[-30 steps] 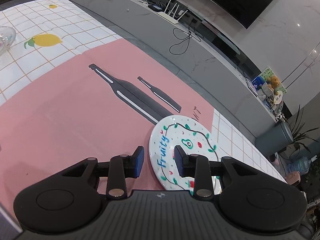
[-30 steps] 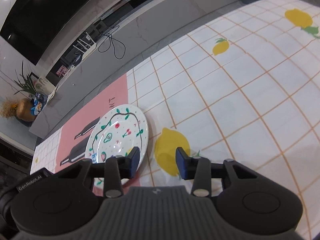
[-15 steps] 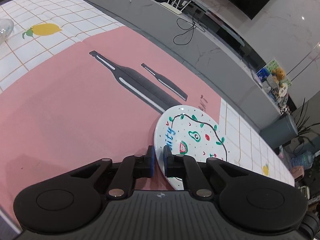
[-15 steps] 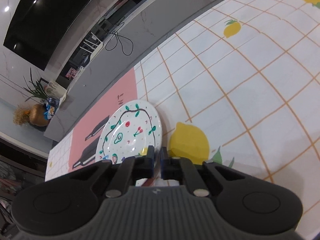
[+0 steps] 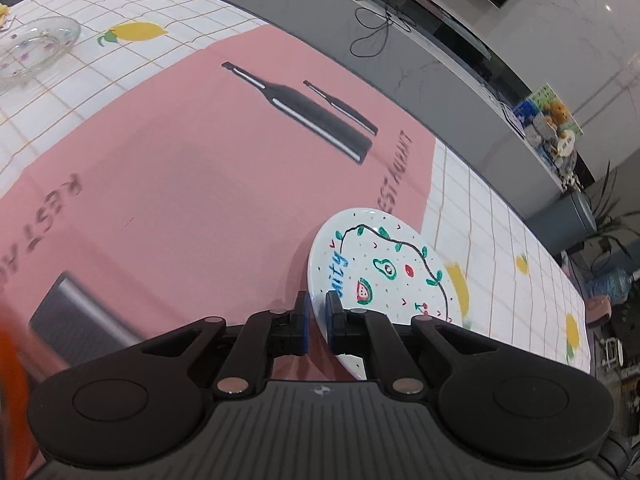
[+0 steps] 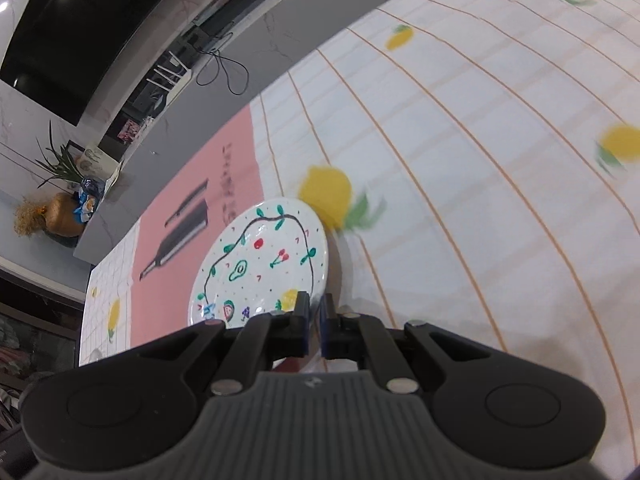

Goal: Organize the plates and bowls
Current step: 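Close both grippers on the white plate rim, then lift the white plate and carry it toward the bowl stack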

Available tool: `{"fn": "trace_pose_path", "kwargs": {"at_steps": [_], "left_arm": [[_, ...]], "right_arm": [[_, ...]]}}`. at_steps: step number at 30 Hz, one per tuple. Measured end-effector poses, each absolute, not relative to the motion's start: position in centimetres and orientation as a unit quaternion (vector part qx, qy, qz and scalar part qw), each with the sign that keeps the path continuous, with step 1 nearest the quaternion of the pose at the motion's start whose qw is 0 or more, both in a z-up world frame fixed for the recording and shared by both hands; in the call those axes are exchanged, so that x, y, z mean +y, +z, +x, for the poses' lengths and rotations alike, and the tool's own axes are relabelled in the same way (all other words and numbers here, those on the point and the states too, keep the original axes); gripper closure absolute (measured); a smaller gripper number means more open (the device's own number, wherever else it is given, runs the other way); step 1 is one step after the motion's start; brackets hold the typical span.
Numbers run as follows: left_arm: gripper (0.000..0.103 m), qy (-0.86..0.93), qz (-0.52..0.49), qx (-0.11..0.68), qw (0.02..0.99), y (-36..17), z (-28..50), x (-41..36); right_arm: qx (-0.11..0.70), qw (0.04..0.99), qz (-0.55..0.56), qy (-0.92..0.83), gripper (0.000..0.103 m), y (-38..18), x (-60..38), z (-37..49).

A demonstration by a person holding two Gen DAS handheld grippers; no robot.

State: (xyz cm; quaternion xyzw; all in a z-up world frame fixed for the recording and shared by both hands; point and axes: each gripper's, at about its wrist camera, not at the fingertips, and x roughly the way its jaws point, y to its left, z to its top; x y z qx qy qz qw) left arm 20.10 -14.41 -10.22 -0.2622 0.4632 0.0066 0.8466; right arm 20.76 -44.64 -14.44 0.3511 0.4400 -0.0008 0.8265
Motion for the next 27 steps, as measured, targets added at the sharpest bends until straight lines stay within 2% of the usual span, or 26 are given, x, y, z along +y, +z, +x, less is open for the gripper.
{"fn": "trace_pose_path", "kwargs": {"at_steps": [5,6,9,11,13,15,17,27], "left_arm": [[0.097,-0.018,-0.268,0.485,0.832,-10.4,18.6,-14.4],[0.103,-0.020,-0.266,0.489,0.831,-10.7,18.4,-14.4],[0.102,-0.024,-0.255,0.476,0.841,-10.6,18.1,-14.3],[0.096,-0.027,-0.238,0.461,0.854,-10.1,18.1,-14.2],[0.081,-0.021,-0.222,0.443,0.868,-9.6,18.3,-14.1],[0.068,-0.017,-0.216,0.430,0.877,-9.3,18.9,-14.0],[0.067,-0.013,-0.226,0.418,0.880,-9.4,19.3,-13.7],[0.067,-0.023,-0.260,0.424,0.867,-11.9,21.1,-13.3]], "right_arm": [[0.445,0.813,0.375,0.015,0.103,-14.5,-44.5,17.7],[0.446,0.810,0.380,0.017,0.103,-14.6,-44.3,17.3],[0.442,0.819,0.365,0.001,0.103,-14.6,-44.0,16.3],[0.431,0.823,0.370,-0.003,0.100,-14.6,-44.5,15.8],[0.417,0.828,0.375,-0.009,0.099,-14.4,-45.0,15.5],[0.406,0.835,0.372,-0.017,0.086,-14.3,-45.5,15.7],[0.395,0.843,0.366,-0.021,0.073,-14.3,-45.8,16.4],[0.383,0.844,0.375,-0.012,0.074,-16.1,-47.3,19.1]]}}
